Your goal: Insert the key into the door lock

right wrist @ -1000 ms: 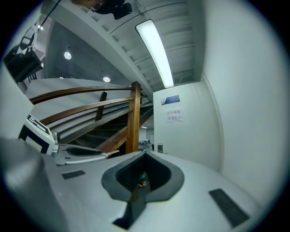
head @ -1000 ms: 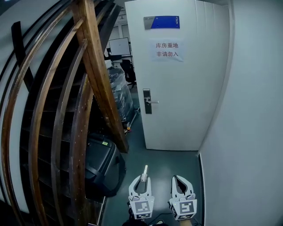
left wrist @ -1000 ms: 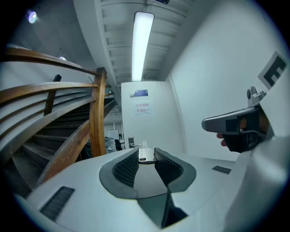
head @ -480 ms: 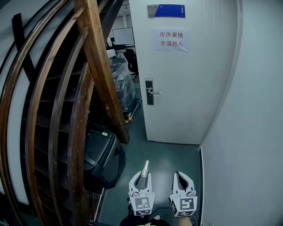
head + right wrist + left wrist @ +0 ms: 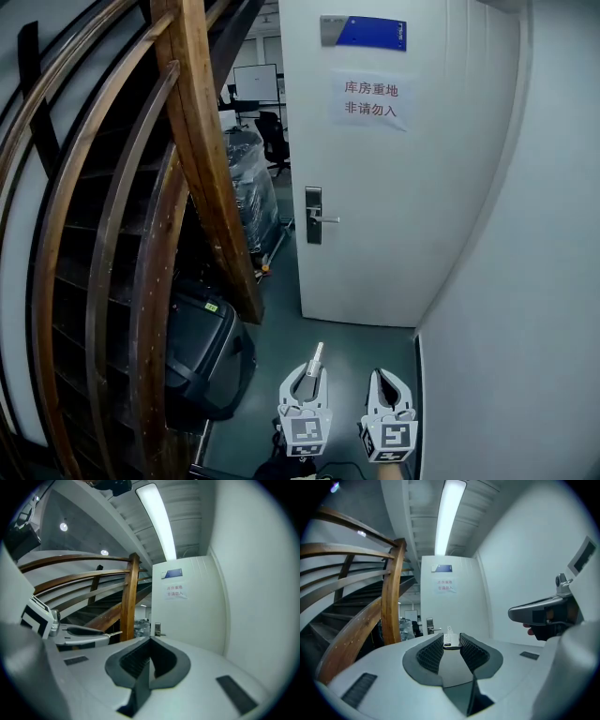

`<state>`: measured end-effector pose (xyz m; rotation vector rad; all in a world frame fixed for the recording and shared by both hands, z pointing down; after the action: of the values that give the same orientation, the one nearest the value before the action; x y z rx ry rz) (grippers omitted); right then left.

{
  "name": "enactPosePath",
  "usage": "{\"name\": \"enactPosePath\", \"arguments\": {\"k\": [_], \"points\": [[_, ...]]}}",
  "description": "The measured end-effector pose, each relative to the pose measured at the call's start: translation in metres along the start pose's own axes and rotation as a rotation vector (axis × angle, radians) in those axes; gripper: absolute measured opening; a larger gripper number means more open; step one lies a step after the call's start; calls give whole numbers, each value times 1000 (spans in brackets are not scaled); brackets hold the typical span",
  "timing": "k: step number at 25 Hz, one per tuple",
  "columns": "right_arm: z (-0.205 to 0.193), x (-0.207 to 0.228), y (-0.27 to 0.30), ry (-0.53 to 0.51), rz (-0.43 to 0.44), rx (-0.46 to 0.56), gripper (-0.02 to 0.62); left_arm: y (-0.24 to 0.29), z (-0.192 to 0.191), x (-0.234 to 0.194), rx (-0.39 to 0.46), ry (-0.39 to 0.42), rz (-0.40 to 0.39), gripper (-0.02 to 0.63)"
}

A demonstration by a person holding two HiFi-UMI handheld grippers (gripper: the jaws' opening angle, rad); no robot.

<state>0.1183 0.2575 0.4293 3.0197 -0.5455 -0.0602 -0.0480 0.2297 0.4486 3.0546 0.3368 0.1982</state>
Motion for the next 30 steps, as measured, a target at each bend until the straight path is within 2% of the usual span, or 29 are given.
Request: {"name": "enactPosePath", "arguments": {"k": [9,16,25,30], "points": [[10,6,86,7,-20,-5,3,78,7,-29,1,12,-68,117],[14,8,125,14,-27,-1,3,113,9,-45,-1,12,-93,117],[1,15,149,43,-27,-45,3,141,-4,-56,-24,-4,-90,117],[-3,28,178,49,-7,-56,3,170,-6,-60,-27,-7,-62,117]]}}
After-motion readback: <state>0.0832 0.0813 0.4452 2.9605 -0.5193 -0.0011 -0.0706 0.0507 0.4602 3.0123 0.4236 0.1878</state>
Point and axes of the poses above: the fingertips, and each gripper's own axes: y forward along the fingers, x to its right, z out of its top, the point moved 7 cm from there along -y, backward along the fingers, and after that the axes turned 6 degrees about z, right-handed, at the moved point
